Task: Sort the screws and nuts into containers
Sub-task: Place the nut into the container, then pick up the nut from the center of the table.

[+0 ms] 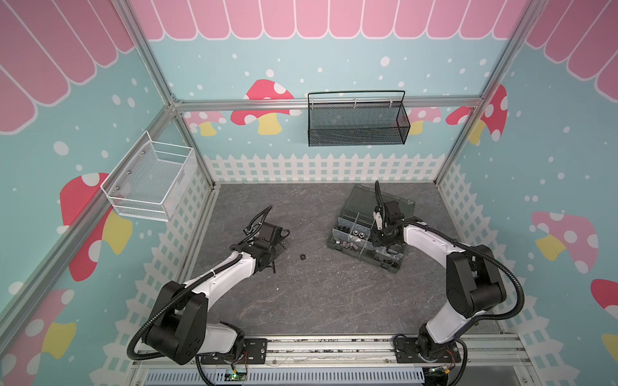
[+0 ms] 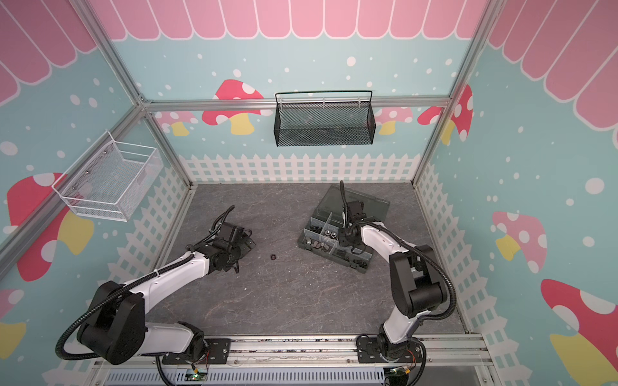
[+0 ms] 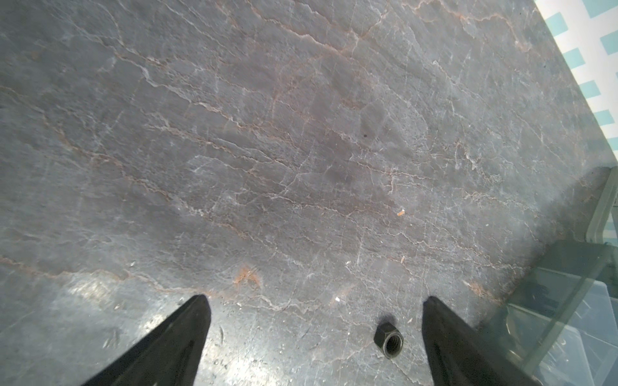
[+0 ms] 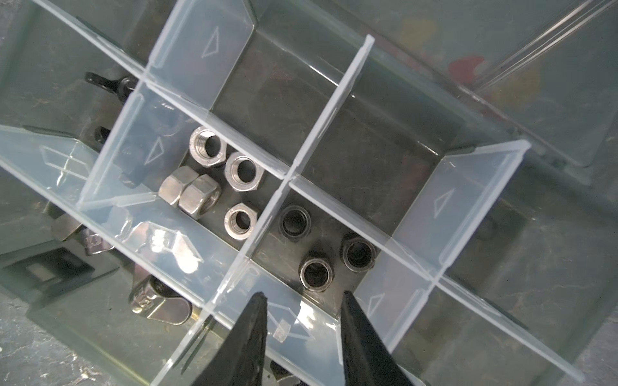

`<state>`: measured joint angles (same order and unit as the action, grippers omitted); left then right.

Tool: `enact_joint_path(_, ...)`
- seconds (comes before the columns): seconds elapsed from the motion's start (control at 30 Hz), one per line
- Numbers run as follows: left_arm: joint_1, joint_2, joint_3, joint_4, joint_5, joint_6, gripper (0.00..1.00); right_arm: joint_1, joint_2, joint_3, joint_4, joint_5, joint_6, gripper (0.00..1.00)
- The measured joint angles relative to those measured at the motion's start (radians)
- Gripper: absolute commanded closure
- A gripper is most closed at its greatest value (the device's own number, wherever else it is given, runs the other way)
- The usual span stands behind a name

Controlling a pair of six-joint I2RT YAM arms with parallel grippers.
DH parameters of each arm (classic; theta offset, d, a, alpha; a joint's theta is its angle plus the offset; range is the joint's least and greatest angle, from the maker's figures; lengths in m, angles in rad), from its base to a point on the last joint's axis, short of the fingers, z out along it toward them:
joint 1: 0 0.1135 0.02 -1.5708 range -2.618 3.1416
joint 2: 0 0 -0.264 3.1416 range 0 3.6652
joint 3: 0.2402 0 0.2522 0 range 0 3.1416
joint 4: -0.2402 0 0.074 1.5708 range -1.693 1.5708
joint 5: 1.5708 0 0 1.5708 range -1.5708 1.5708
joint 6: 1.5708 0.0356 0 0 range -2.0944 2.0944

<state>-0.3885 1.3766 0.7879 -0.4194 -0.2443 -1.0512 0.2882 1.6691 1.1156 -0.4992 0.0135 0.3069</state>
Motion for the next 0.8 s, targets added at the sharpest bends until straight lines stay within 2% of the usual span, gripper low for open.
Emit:
enact_joint_path(0.2,0.000,0.000,0.000,-0.003,-0.008,0.000,0.00,0.028,-0.056,0.016,-0.031,0.019,0.005,0.60)
enact_joint_path(0.43,0.006,0.000,0.000,-0.007,-0.017,0.000,0.00,0.196,-0.062,0.116,-0.076,0.072,0.024,0.59)
enact_joint_path(0.57,0.015,-0.008,-0.006,-0.007,-0.022,-0.002,0.00,0.312,-0.018,0.204,-0.084,0.075,0.035,0.59)
enact_joint_path(0.8,0.035,-0.040,-0.031,-0.009,-0.027,-0.014,0.00,0.466,0.147,0.332,-0.098,0.056,0.039,0.59)
